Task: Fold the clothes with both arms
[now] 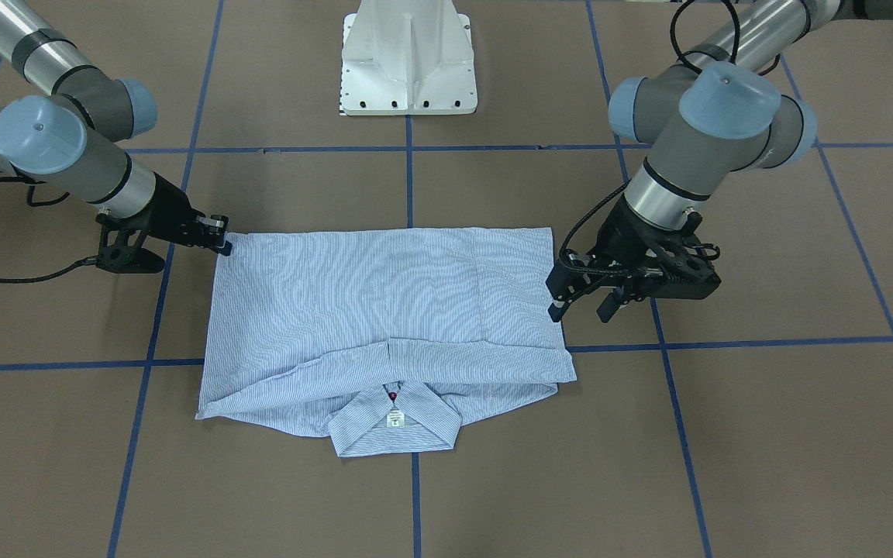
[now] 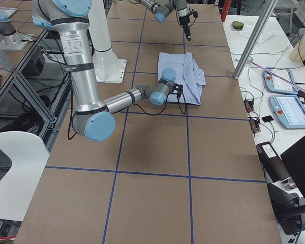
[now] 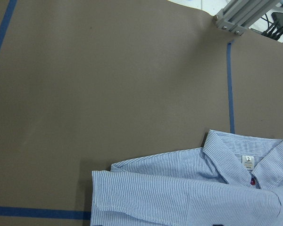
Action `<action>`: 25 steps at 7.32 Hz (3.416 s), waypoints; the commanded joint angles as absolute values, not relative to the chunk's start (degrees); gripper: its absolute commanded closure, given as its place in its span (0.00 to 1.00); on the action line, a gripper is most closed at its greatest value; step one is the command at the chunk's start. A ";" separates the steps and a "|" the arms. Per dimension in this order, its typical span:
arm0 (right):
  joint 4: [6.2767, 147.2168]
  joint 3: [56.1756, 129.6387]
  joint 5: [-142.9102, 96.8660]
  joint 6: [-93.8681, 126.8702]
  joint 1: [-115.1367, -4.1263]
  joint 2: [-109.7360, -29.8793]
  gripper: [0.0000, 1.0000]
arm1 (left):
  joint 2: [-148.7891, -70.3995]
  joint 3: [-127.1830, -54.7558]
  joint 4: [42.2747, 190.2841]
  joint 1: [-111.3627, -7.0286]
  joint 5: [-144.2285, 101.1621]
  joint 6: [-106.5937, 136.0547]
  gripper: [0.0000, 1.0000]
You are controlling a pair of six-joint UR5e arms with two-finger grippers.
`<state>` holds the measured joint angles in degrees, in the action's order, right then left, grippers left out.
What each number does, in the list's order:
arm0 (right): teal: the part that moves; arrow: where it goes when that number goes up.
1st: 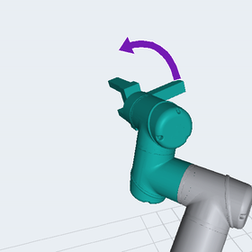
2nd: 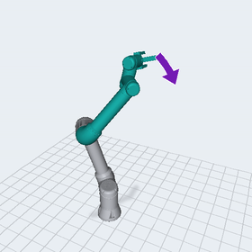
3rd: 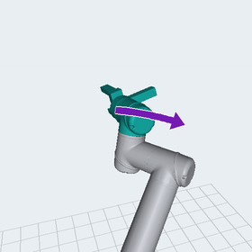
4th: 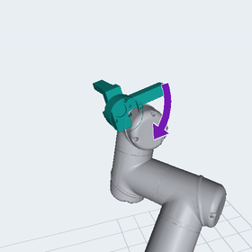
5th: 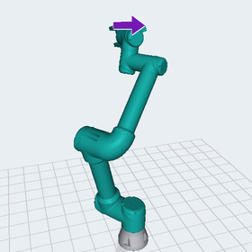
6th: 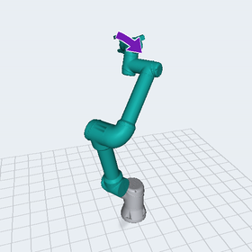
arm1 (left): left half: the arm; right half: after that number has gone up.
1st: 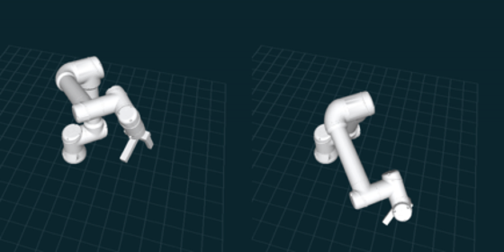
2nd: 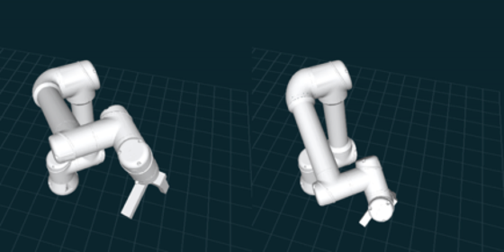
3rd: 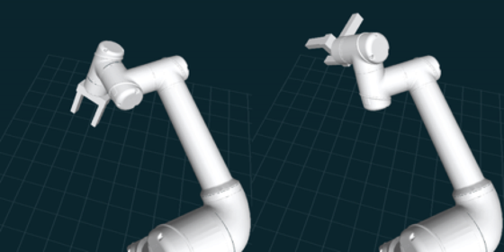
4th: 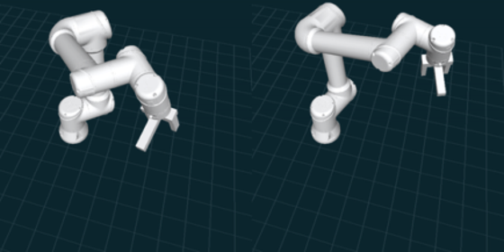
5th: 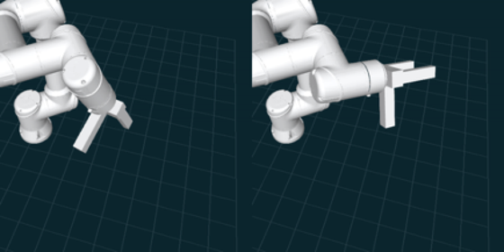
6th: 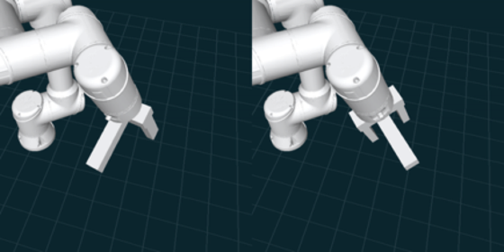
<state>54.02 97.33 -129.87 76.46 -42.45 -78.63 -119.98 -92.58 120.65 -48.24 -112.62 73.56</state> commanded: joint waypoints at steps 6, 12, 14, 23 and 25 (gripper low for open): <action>53.79 120.57 -132.87 84.49 -25.85 -98.26 1.00 | -119.71 -92.90 120.59 -48.95 -112.59 73.65 0.21; 53.35 124.18 -138.43 96.85 -17.23 -103.45 0.00 | -118.30 -96.06 120.59 -48.87 -112.41 73.65 0.16; 52.31 123.75 -138.43 96.59 -25.96 -101.79 0.00 | -116.21 -101.30 119.89 -47.12 -113.03 73.74 0.02; 48.25 121.73 -137.73 83.58 -49.13 -94.49 0.00 | -115.14 -105.39 106.17 -17.33 -99.50 103.71 0.04; 48.25 121.47 -137.72 83.58 -49.48 -94.31 0.00 | -115.23 -103.98 105.91 -17.05 -99.40 105.12 0.10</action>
<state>48.25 121.67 -137.74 83.59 -49.27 -94.47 -115.23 -104.66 106.20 -17.41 -99.61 104.55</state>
